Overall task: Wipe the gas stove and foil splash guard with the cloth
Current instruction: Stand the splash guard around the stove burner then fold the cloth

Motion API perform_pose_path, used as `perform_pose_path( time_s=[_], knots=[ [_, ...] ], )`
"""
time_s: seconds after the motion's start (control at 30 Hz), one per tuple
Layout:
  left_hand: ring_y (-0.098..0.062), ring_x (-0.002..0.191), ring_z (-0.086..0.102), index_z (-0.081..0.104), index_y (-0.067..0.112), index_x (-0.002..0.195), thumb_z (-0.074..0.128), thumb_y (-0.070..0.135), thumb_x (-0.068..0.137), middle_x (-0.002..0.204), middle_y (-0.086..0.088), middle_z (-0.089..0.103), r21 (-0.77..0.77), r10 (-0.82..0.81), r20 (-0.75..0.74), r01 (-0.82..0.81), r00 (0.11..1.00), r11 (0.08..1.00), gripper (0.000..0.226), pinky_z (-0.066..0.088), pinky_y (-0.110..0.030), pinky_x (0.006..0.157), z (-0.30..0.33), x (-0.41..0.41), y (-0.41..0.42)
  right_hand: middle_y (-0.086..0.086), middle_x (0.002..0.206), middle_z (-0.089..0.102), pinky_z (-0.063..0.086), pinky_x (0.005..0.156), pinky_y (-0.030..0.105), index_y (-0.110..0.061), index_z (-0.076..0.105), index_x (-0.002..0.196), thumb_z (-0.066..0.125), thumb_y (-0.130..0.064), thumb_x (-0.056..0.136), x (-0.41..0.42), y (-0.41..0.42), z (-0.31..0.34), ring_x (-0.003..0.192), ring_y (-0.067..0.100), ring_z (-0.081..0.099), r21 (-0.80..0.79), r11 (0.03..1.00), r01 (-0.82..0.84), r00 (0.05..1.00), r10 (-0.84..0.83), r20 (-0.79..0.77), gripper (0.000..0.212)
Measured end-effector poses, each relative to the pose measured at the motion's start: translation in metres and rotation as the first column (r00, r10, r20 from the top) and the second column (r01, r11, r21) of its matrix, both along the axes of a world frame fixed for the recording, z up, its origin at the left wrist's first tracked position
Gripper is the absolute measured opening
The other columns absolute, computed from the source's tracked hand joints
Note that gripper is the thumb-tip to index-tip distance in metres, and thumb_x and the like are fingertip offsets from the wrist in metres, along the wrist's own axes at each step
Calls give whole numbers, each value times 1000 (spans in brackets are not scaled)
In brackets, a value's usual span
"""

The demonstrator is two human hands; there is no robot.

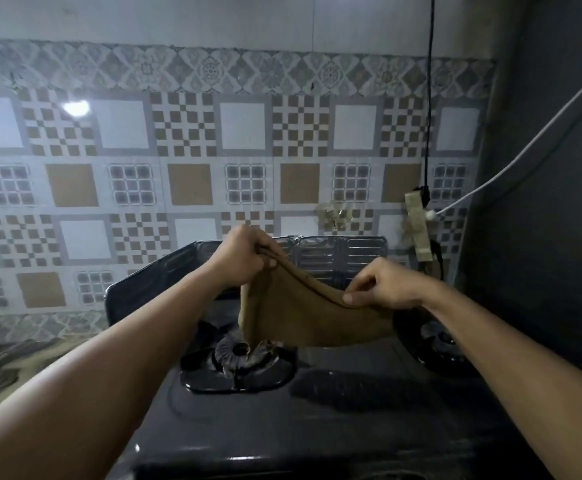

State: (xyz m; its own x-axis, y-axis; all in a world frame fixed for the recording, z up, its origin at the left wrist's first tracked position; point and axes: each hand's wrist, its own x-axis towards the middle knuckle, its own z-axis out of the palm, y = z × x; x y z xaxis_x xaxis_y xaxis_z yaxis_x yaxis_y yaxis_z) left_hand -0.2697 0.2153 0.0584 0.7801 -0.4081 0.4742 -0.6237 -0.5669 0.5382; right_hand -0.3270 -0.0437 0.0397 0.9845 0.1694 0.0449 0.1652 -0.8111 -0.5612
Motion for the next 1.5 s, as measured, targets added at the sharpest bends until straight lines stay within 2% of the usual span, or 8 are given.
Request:
perform_pose_path(
  time_s=[0.1, 0.27, 0.57, 0.8, 0.97, 1.1, 1.3, 1.5],
  knots=[
    [-14, 85, 64, 71, 19, 84, 66, -8, 78, 90, 2, 68, 21, 30, 69, -31, 997, 999, 28, 51, -24, 73, 8, 29, -36, -13, 92, 67, 51, 76, 25, -26, 75, 80, 76, -29, 80, 25, -25, 4, 91, 8, 62, 28, 999, 32, 993, -35, 111, 4],
    [-15, 82, 59, 62, 16, 79, 69, -2, 77, 88, 3, 63, 55, 109, 114, -116, 987, 992, 20, 48, -24, 68, 13, 79, -82, -5, 138, 52, 38, 100, 32, -18, 78, 83, 76, -23, 81, 73, -83, 9, 125, 12, 47, 168, 985, 42, 928, -101, 360, 6],
    [-8, 86, 56, 64, 21, 92, 66, 4, 83, 90, 7, 60, 221, 144, 122, -169, 982, 961, 19, 40, -14, 68, 10, 152, -149, 1, 105, 72, 49, 72, 7, -2, 76, 90, 72, -9, 81, 146, -135, 10, 91, -2, 64, 401, 915, 46, 847, -249, 470, 12],
    [-14, 79, 54, 59, 27, 71, 47, -3, 88, 79, 3, 58, 172, 152, -118, -130, 981, 976, 36, 37, -20, 60, -7, 205, -186, 9, 58, 54, 50, 64, 32, -8, 58, 58, 69, -8, 78, 212, -148, -7, 58, 16, 54, 361, 925, 114, 931, -226, 285, 23],
    [-22, 90, 56, 59, 18, 87, 44, 10, 94, 89, -5, 59, 106, 183, -258, -161, 949, 981, 19, 46, -32, 71, -23, 237, -210, 2, 81, 61, 43, 67, 29, -13, 67, 84, 63, -10, 82, 258, -144, -10, 78, 16, 55, 449, 891, 71, 983, -140, 122, 5],
    [-22, 89, 62, 60, 21, 93, 53, 42, 93, 94, -4, 65, 125, 341, -200, -322, 918, 939, 23, 54, -39, 83, -38, 263, -220, -7, 82, 67, 49, 80, 28, -22, 71, 80, 75, -26, 81, 297, -139, -25, 85, 11, 62, 327, 939, 107, 942, -201, 271, 6],
    [-28, 85, 65, 65, 15, 93, 54, 44, 92, 91, -8, 68, 123, 576, 57, -578, 815, 806, 31, 56, -41, 77, -44, 294, -231, -4, 73, 63, 44, 63, 26, -20, 62, 76, 66, -34, 87, 334, -121, -35, 71, 14, 59, 211, 943, 256, 774, -331, 539, 18],
    [-26, 78, 63, 68, 14, 89, 57, 48, 89, 82, -4, 65, 182, 670, 97, -675, 736, 715, 36, 49, -33, 63, -49, 302, -246, 1, 79, 63, 52, 70, 35, -17, 63, 85, 61, -38, 89, 350, -112, -41, 79, 22, 62, 104, 922, 373, 738, -362, 570, 21]
  ],
)
